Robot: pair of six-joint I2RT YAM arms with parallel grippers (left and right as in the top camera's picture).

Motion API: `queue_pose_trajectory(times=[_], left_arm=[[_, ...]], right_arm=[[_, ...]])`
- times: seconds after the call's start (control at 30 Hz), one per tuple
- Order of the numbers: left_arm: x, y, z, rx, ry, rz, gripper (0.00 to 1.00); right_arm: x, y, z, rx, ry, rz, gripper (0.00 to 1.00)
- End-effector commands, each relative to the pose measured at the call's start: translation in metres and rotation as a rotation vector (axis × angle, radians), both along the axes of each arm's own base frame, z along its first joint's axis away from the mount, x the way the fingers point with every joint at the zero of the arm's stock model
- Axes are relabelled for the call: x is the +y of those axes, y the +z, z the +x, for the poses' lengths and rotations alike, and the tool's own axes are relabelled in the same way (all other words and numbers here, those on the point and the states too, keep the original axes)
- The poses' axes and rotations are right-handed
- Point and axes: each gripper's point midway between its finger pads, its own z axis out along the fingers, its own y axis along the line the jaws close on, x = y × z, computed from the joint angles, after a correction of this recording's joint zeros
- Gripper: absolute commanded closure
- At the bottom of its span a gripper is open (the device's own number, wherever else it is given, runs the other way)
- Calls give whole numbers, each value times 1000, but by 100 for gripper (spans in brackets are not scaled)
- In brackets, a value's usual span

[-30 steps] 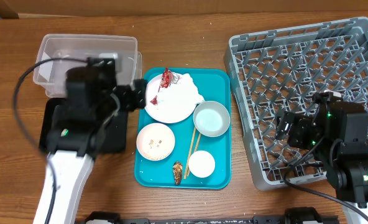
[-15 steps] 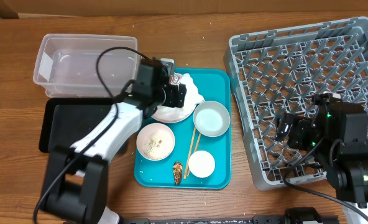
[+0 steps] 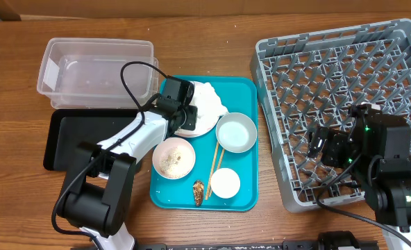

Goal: Sort waste into correct bins and load items into the dishwasher
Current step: 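Carry the wrapper and tissue left and drop into the clear bin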

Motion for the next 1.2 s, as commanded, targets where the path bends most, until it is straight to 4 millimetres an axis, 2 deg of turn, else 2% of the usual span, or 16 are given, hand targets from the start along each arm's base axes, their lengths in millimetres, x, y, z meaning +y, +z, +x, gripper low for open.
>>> queue_pose_trajectory(times=[0.0, 0.03, 0.07, 0.1, 0.2, 0.27, 0.3, 0.37, 0.47, 0.73, 0.93, 0.97, 1.0, 1.07, 1.1, 1.17], left_arm=[[-4, 38, 14, -82, 4, -12, 96], [-5, 50, 16, -104, 5, -20, 96], [-4, 75, 21, -149, 12, -34, 96], [-2, 89, 23, -176, 19, -39, 96], [12, 133, 29, -272, 62, -31, 96], [26, 158, 32, -340, 109, -7, 96], [40, 172, 34, -383, 154, 23, 96], [60, 184, 35, -423, 216, 68, 96], [88, 190, 38, -445, 295, 119, 96], [162, 189, 47, -449, 470, 165, 96], [200, 186, 48, -444, 555, 179, 96], [202, 185, 49, -443, 559, 179, 93], [205, 184, 49, -442, 565, 180, 84], [206, 182, 49, -437, 568, 183, 59], [206, 180, 50, -432, 567, 184, 50], [206, 177, 49, -424, 564, 183, 45]], right_arm=[[1, 12, 2, -32, 3, 3, 0], [1, 12, 1, -30, 3, 2, 0], [1, 11, 1, -25, 3, 2, 0], [1, 10, 0, -22, 3, 2, 0], [1, 9, -1, -15, 3, 1, 0], [1, 9, -1, -15, 3, 1, 0], [1, 10, -1, -16, 3, 1, 0], [1, 9, -1, -16, 3, 1, 0], [1, 10, -1, -16, 3, 2, 0], [1, 9, -1, -15, 3, 1, 0], [1, 10, -1, -16, 3, 2, 0], [1, 9, -1, -16, 3, 2, 0], [1, 9, -1, -16, 3, 2, 0], [1, 9, -1, -16, 3, 2, 0], [1, 9, -1, -16, 3, 2, 0], [1, 9, -1, -16, 3, 2, 0]])
